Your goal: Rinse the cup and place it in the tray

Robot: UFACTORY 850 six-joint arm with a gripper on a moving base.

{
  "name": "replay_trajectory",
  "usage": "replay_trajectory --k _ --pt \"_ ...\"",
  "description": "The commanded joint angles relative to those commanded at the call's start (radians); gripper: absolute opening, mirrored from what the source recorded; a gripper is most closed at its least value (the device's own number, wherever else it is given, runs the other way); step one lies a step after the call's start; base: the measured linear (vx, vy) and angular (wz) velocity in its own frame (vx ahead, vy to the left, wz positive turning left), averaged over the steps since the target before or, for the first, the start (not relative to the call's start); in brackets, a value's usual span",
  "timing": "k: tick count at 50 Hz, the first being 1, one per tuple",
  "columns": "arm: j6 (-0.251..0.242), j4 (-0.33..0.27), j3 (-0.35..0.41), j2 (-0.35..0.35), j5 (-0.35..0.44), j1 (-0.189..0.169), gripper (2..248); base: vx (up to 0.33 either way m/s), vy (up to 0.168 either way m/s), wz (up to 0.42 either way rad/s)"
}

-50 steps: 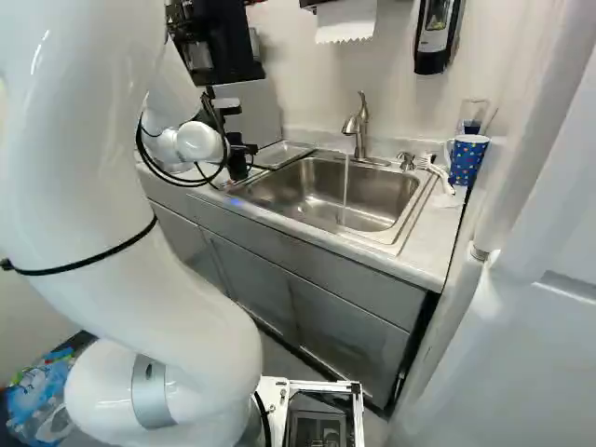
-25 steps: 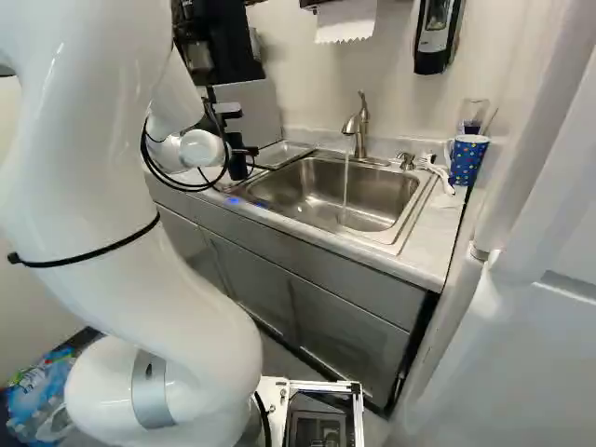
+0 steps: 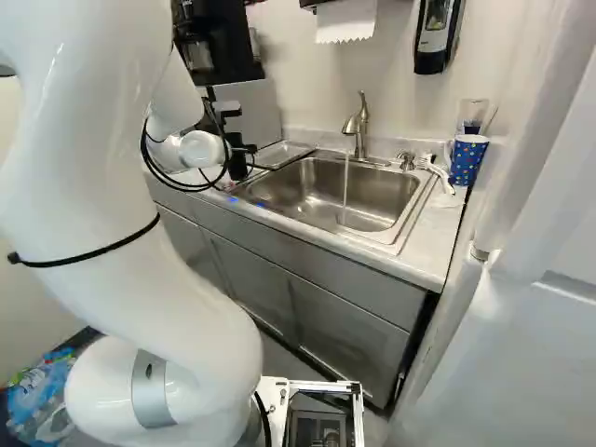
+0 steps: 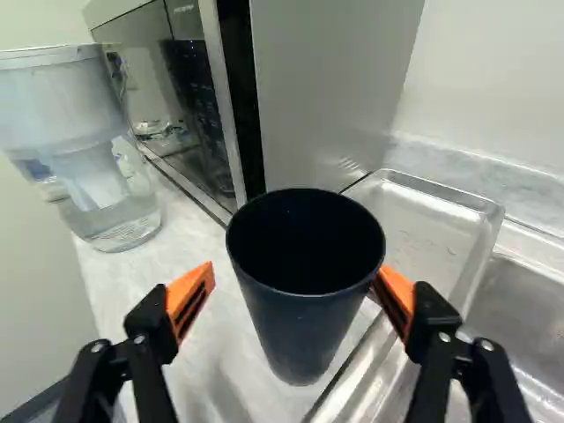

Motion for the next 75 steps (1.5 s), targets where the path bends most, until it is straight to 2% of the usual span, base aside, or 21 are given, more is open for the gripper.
replay_trajectory --k 2,3,7,8,12,13,17,18,54,75 --pt "0.0 0.0 0.0 0.0 0.0 0.0 244 0.0 0.0 0.0" --pt "0.0 0.0 0.0 0.0 0.0 0.0 208 0.0 0.0 0.0" --pt "0.0 0.0 0.0 0.0 0.0 0.0 208 0.0 0.0 0.0" --pt "0.0 0.0 0.0 0.0 0.0 0.0 170 0.0 0.0 0.0" --pt "0.0 0.0 0.0 0.0 0.0 0.0 170 0.0 0.0 0.0" --pt "0.0 0.0 0.0 0.0 0.0 0.0 134 0.0 0.0 0.0" --pt "0.0 0.0 0.0 0.0 0.0 0.0 134 0.0 0.0 0.0" --pt "0.0 0.0 0.0 0.0 0.0 0.0 126 0.0 0.0 0.0" --pt "0.0 0.0 -0.005 0.033 -0.002 -0.006 126 0.0 0.0 0.0" --pt "0.0 0.0 -0.008 0.076 -0.05 -0.027 126 0.0 0.0 0.0"
